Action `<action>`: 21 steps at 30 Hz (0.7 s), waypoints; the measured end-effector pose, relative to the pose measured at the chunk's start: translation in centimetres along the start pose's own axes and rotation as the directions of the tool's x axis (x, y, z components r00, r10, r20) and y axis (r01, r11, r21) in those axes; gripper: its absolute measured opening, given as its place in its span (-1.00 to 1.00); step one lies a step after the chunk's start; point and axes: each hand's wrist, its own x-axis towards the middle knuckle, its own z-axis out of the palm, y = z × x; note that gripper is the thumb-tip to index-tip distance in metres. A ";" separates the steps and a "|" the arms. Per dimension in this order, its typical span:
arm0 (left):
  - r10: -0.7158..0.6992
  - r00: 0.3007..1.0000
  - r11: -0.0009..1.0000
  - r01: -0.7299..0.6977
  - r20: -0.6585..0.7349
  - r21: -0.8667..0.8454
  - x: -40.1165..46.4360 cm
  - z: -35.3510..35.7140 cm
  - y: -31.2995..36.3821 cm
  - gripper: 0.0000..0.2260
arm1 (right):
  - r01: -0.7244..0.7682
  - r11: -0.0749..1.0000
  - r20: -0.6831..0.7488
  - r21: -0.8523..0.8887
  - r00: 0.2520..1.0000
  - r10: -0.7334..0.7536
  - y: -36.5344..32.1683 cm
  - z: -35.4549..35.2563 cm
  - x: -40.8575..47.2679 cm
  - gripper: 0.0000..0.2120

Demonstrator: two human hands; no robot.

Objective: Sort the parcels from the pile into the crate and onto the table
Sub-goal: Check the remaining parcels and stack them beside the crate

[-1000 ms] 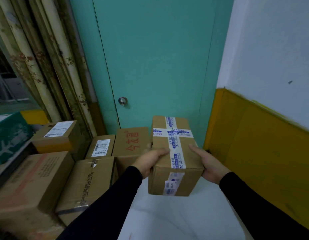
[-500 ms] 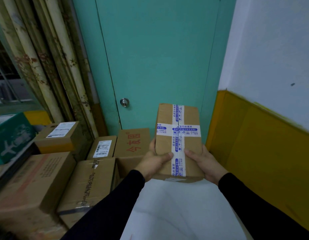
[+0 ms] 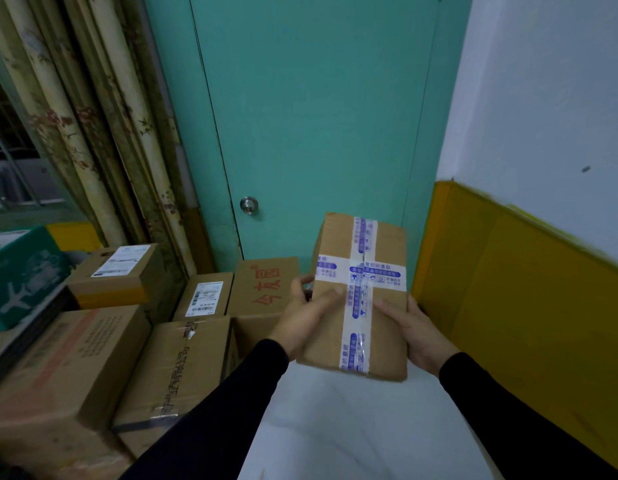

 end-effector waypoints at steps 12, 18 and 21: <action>-0.037 0.995 0.999 0.036 -0.090 -0.004 0.4 0.6 -0.1 -0.39 | -0.059 0.998 -0.007 0.010 0.998 0.059 -1.2 1.6 1.2 -0.67; 0.035 0.975 0.984 0.005 -0.221 0.176 0.3 0.8 -0.6 -0.62 | -0.028 0.999 -0.041 -0.026 0.999 0.027 -0.7 2.6 1.1 -0.61; 0.063 0.973 0.974 -0.011 -0.220 0.227 -0.1 1.0 -0.7 -0.61 | -0.008 0.998 -0.043 -0.056 0.999 0.005 -0.7 2.5 0.9 -0.70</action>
